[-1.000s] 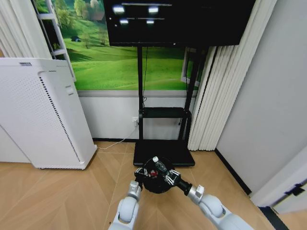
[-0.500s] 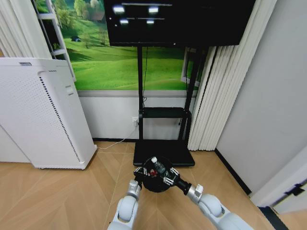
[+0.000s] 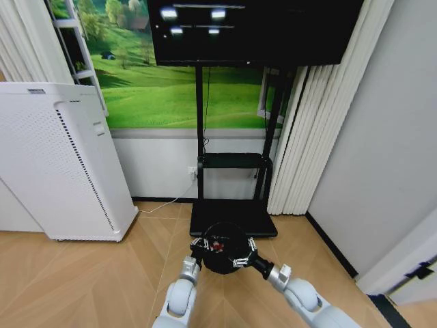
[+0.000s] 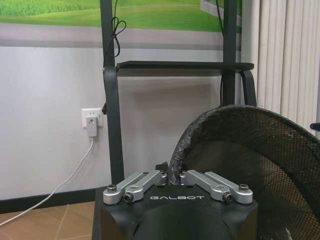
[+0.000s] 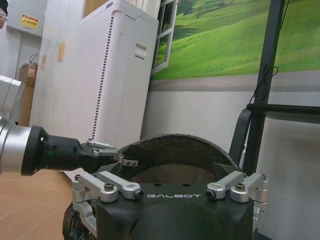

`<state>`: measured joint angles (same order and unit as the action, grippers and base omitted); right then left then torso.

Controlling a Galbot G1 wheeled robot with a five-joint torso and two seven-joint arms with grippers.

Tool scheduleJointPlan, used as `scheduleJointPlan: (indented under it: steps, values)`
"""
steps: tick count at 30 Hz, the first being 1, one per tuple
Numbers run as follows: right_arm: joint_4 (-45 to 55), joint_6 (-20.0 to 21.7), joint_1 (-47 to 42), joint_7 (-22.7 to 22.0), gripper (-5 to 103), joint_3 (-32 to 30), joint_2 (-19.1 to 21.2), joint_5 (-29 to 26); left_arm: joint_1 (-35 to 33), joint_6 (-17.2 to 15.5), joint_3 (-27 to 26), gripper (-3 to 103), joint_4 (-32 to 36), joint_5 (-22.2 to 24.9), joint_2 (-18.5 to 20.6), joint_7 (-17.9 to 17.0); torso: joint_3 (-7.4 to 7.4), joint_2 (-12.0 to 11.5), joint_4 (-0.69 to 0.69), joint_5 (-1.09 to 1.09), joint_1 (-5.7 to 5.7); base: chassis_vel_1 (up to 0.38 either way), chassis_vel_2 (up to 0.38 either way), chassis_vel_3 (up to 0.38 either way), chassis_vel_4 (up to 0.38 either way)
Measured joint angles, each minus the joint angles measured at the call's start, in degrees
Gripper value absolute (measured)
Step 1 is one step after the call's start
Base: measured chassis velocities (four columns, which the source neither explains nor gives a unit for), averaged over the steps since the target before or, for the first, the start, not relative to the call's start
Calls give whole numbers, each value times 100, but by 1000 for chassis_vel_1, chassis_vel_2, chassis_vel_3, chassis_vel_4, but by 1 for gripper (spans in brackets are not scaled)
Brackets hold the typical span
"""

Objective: Pick up the trash bin and place the garbage on the floor into it.

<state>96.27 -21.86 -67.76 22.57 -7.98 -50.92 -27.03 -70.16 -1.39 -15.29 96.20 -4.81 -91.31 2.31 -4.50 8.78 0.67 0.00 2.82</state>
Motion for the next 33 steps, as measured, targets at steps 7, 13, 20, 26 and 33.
scheduleJointPlan:
  steps: [7, 13, 20, 26, 33]
  values:
    - [117, 43, -151, -398, 100, -378, 81, -149, -103, -17, -271, 4, 232, 190, 199, -8, 0, 0, -1, -1, 0, 0, 0, 0, 0]
    - [-16, 289, -263, -957, 100, -736, 71, -141, -217, -50, -522, 4, 531, 393, 394, -44, 0, 0, -1, 0, 0, 0, 0, 0, 0]
    - [-368, 663, -385, -1521, 100, -1342, 8, -80, -354, -43, -725, 4, 743, 464, 509, -86, 0, 0, -1, 0, 0, 0, 0, 0, 0]
    - [-529, 809, -567, -1858, 100, -1793, -6, -65, -450, -36, -795, 4, 867, 486, 538, -110, 1, 0, 0, 0, 0, 0, 0, 0, 0]
    - [-769, 982, -747, -2200, 100, -2254, -78, -38, -492, -29, -891, 4, 930, 480, 558, -126, 0, 0, 0, 1, 0, 0, 0, 0, 0]
